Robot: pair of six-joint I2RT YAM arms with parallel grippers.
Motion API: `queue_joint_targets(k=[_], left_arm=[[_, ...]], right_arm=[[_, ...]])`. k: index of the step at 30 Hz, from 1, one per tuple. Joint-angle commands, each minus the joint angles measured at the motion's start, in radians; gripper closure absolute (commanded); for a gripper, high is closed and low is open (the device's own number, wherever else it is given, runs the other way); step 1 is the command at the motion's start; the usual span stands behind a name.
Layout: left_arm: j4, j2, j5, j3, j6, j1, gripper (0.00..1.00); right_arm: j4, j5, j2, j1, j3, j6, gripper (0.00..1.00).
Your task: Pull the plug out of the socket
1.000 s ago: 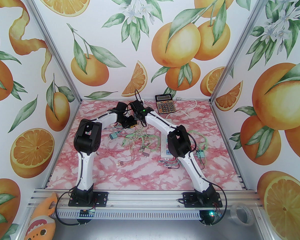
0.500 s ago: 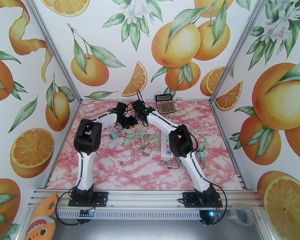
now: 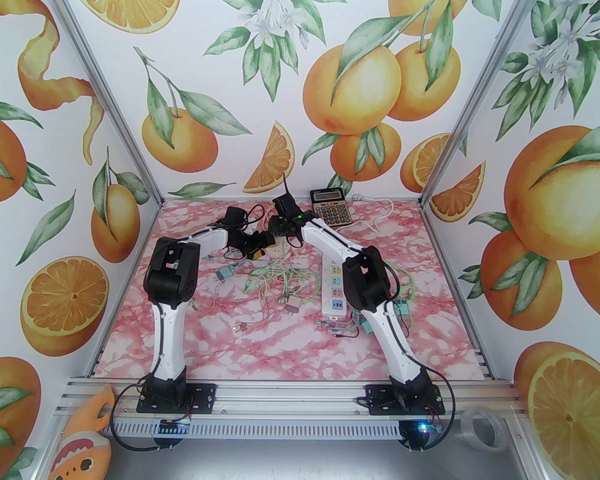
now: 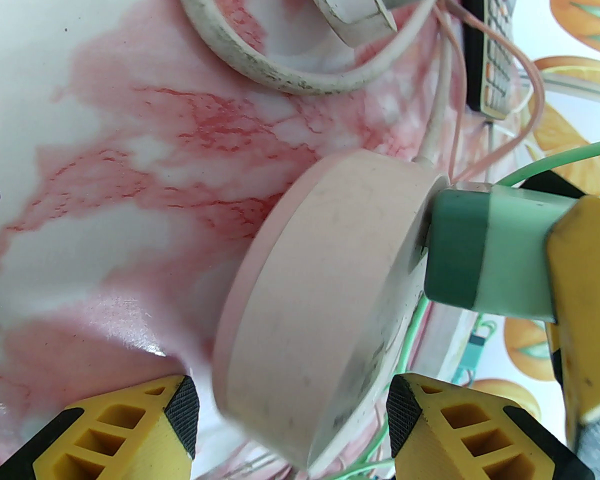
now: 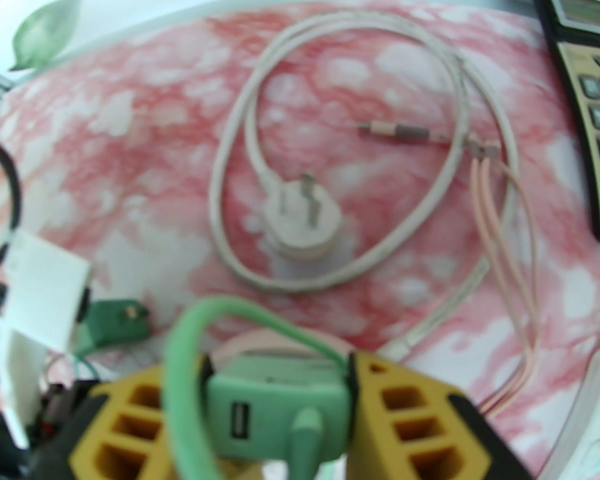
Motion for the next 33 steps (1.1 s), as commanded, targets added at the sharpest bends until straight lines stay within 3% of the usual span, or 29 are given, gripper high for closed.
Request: queue_joint_targets(k=[1,7,15,22,29,33], left_arm=[[0.091,0.086,-0.012,0.035,0.073,-0.040,0.40],[0.132,0.100,-0.035,-0.022,0.026,-0.040,0.59],[0.104,0.112,-0.041,-0.018,0.012,-0.046,0.68],[0.117,0.135,-0.018,-0.039,-0.037,-0.039,0.72],[0.076,0.136,-0.039,-0.053,-0.031,-0.028,0.72],[0.069,0.148,-0.036,-0.044,-0.033,-0.031,0.72]], right_arm=[[0.018,-0.152,0.026,0.068,0.031,0.001,0.65],[0.013,-0.155,0.030,0.067,0.024,-0.003,0.65],[-0.023,-0.127,0.025,0.085,0.062,-0.033,0.64],[-0.022,-0.064,0.002,0.131,0.054,-0.119,0.65],[0.303,-0.257,-0.121,-0.012,-0.228,0.162,0.67],[0.282,-0.242,-0.140,-0.021,-0.211,0.144,0.66]])
